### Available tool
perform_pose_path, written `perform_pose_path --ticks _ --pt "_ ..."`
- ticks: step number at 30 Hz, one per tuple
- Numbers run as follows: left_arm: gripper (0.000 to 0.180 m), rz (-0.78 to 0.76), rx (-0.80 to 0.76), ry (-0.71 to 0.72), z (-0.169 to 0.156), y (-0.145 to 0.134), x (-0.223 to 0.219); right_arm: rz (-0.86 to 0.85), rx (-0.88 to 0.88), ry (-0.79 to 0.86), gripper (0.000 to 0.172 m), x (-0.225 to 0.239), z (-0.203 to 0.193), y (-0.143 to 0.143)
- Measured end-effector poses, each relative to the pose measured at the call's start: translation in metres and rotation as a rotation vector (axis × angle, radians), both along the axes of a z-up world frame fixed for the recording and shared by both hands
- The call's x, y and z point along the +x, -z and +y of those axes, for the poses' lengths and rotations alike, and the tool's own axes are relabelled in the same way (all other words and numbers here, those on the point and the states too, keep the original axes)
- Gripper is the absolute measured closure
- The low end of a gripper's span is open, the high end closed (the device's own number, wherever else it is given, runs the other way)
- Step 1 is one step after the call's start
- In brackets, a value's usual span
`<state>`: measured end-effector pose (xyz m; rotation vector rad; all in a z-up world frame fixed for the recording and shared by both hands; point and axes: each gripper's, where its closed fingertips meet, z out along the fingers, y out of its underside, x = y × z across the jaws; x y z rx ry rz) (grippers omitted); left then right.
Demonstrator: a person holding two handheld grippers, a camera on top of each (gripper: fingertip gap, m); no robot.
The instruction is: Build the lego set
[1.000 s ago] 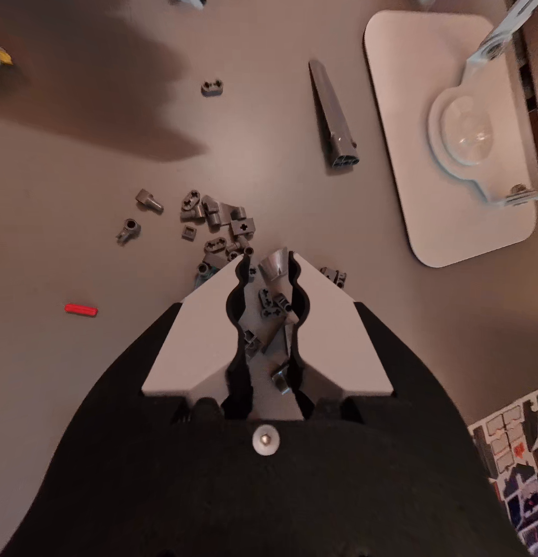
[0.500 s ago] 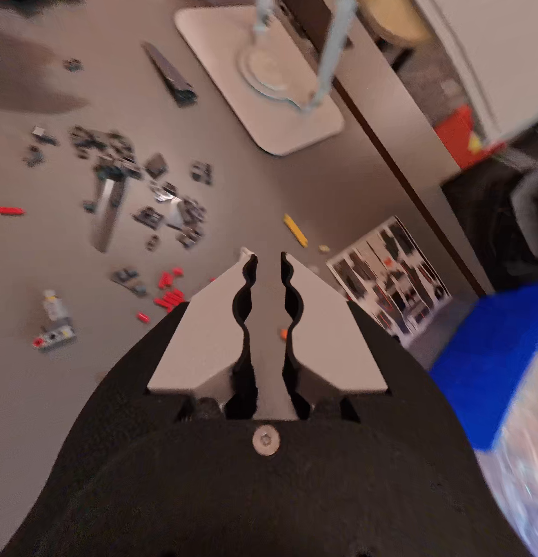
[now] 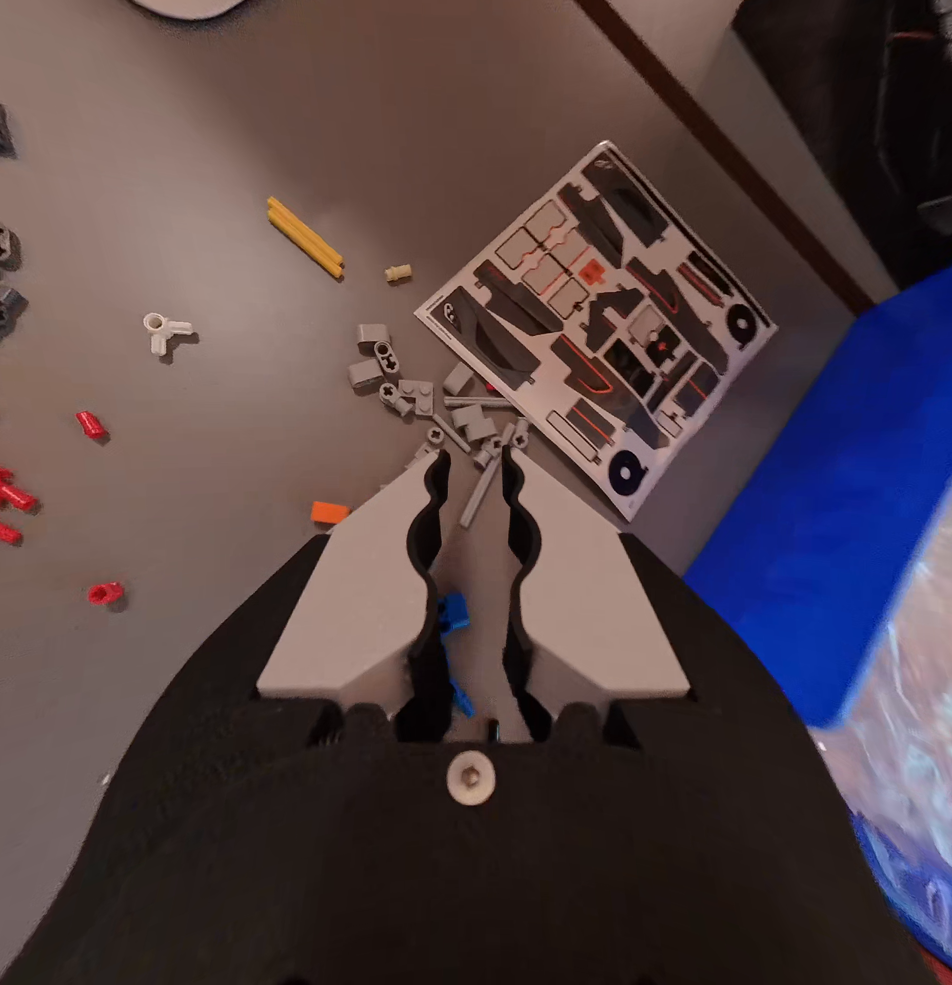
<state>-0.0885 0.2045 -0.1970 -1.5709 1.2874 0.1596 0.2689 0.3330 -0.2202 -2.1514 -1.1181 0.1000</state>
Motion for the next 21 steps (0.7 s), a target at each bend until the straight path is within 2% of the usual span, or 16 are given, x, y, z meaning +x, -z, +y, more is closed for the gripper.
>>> perform_pose_path --ticks 3,10,13,21 --pt "0.173 0.006 -0.004 0.001 0.0 0.002 0.0 -0.007 -0.043 -0.048 0.154 -0.009 0.004 0.014" --pt "0.173 0.013 -0.014 0.011 0.001 0.006 0.002 0.047 -0.1 -0.238 0.148 -0.051 -0.004 0.021" --pt "0.173 0.018 -0.011 0.014 0.0 0.006 0.003 -0.005 -0.113 -0.248 0.148 -0.055 0.0 0.029" --pt "0.173 0.022 -0.018 0.015 0.001 0.008 0.002 0.036 -0.133 -0.26 0.148 -0.058 -0.001 0.033"
